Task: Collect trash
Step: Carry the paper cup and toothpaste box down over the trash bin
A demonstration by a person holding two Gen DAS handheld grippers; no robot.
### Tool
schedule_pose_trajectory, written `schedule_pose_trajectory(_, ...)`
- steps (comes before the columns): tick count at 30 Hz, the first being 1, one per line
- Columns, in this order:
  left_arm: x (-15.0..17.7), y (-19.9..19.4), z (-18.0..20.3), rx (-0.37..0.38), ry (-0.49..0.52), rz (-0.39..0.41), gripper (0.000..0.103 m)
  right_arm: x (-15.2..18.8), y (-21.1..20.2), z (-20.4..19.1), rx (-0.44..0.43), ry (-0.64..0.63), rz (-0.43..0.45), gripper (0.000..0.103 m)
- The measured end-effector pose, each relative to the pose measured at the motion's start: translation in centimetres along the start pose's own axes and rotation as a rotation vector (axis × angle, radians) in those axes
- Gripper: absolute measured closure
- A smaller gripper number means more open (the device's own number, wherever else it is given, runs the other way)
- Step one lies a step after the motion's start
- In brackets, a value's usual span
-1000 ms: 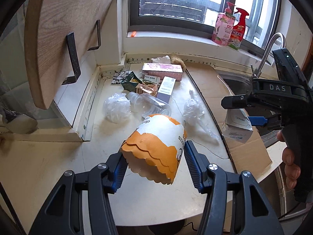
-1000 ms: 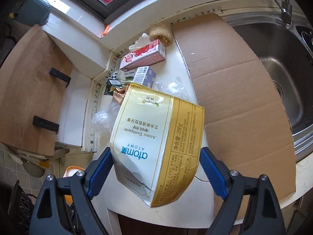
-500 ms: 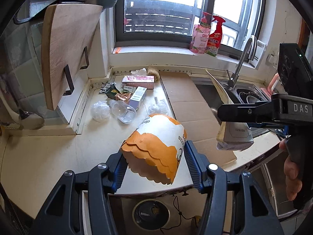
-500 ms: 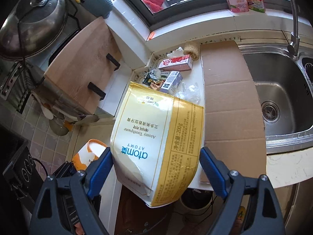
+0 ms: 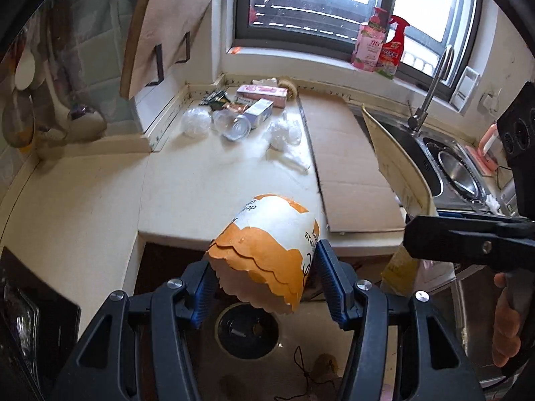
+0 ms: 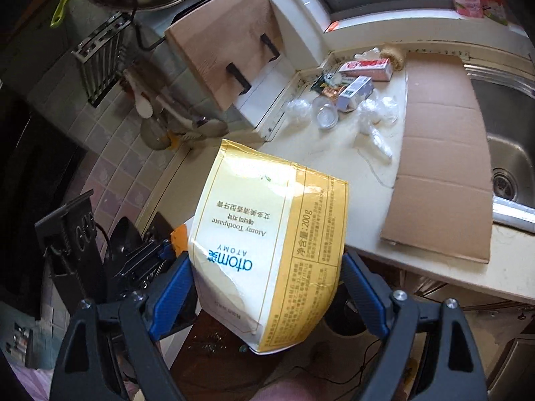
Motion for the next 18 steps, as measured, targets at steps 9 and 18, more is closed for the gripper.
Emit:
schedule_pose_trajectory(9,9.1,5.7,-2.3,-0.051,-0.116,-0.115,0.049,7.4,6.1,1.7,-0.024,-0.079,-0.123,0.015)
schedule_pose_trajectory(18,16.0,14.6,-4.2,-0.091,-0.083,-0.172,0.049,12.5,14.2,6.7,-0.029,-0.064,-0.176,0.015)
Point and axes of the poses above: each gripper's, at about its wrist camera, not at the fingertips, and y roughly the way its jaws point, z to its right, x to its underside, the point moved 6 cm from there along y, roughly the way its jaws point, and after that the axes turned 2 degrees about -z, right-handed, at the moved point
